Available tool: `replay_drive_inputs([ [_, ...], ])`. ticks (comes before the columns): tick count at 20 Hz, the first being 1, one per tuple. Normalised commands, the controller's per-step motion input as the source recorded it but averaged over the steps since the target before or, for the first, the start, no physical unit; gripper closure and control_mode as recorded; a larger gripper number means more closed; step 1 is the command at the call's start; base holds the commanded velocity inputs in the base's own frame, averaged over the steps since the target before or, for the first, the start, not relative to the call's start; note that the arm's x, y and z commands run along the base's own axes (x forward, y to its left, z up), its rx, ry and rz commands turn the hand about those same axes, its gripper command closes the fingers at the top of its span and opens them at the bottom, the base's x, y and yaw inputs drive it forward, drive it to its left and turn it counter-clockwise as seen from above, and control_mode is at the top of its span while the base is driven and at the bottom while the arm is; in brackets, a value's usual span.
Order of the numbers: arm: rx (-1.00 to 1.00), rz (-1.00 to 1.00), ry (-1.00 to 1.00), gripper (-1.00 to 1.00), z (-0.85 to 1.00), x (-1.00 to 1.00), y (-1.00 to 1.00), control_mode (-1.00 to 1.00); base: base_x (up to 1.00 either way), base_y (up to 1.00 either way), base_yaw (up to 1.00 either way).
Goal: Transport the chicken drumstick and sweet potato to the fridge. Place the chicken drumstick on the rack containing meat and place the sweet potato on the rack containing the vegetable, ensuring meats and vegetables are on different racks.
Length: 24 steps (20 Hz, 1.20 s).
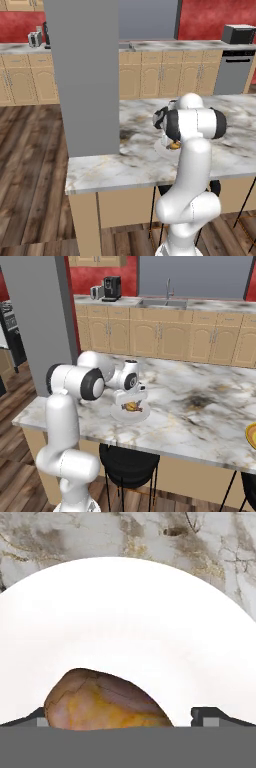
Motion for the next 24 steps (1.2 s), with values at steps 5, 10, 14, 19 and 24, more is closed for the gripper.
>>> replay_drive_inputs([
  [5, 0.0, 0.0, 0.16, -1.0, -0.49, 0.0, 0.0, -1.0, 0.0, 0.0, 0.0],
  [10, 0.0, 0.01, 0.15, 1.0, -0.51, 0.0, 0.0, -1.0, 0.0, 0.0, 0.0],
  [14, 0.0, 0.01, 0.02, 1.0, -0.26, -0.43, 0.0, -1.0, 0.0, 0.0, 0.0],
  [19, 0.0, 0.0, 0.0, 1.0, -0.02, -0.66, -0.01, -1.0, 0.0, 0.0, 0.0],
  [24, 0.0, -0.01, 0.0, 1.0, 0.0, -0.39, 0.0, -1.0, 0.0, 0.0, 0.0],
])
